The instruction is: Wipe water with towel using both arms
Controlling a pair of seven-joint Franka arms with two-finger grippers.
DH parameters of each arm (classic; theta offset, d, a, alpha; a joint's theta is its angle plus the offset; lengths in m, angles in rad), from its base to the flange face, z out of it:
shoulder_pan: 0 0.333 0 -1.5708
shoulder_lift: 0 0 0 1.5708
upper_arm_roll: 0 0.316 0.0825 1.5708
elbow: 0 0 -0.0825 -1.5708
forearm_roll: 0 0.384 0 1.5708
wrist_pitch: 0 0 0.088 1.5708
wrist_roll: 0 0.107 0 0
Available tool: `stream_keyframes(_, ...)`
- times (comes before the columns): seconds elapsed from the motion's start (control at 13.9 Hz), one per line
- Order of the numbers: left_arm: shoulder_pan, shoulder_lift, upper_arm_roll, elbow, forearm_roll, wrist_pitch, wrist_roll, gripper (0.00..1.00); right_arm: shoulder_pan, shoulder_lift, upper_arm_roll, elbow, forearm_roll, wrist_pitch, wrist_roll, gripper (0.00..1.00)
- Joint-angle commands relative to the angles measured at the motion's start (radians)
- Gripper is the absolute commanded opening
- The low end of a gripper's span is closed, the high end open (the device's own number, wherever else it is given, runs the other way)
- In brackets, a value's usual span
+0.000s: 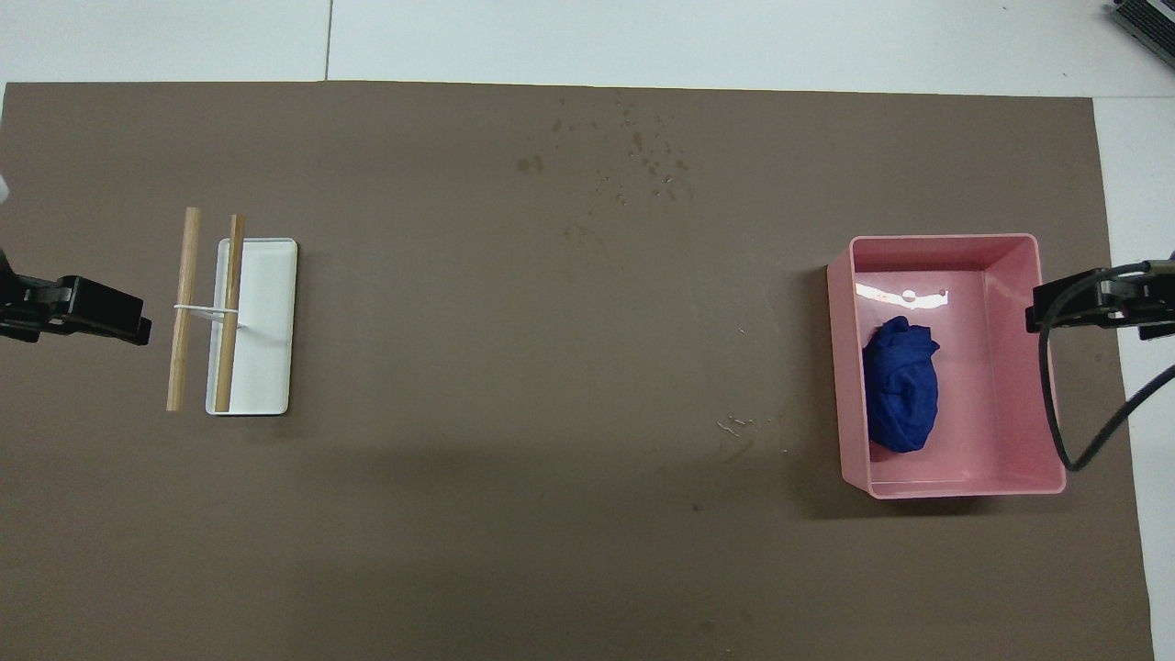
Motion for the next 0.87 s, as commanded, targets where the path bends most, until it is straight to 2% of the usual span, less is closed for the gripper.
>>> stream_keyframes(0.0,0.004,-0.029,-0.001,-0.029,0.012,-0.003,0.008,1.00,-0.005,0.015,0.008,0.038,0.022,-0.003,0.020,0.99)
stream_keyframes(0.22,0.004,-0.029,-0.001,-0.029,0.012,-0.003,0.008,1.00,-0.018,0.062,0.006,0.091,0.017,-0.011,0.022,0.99)
stream_keyframes(0.79,0.004,-0.027,-0.001,-0.031,0.012,-0.003,0.008,1.00,-0.005,0.033,0.008,0.030,0.005,-0.012,0.023,1.00)
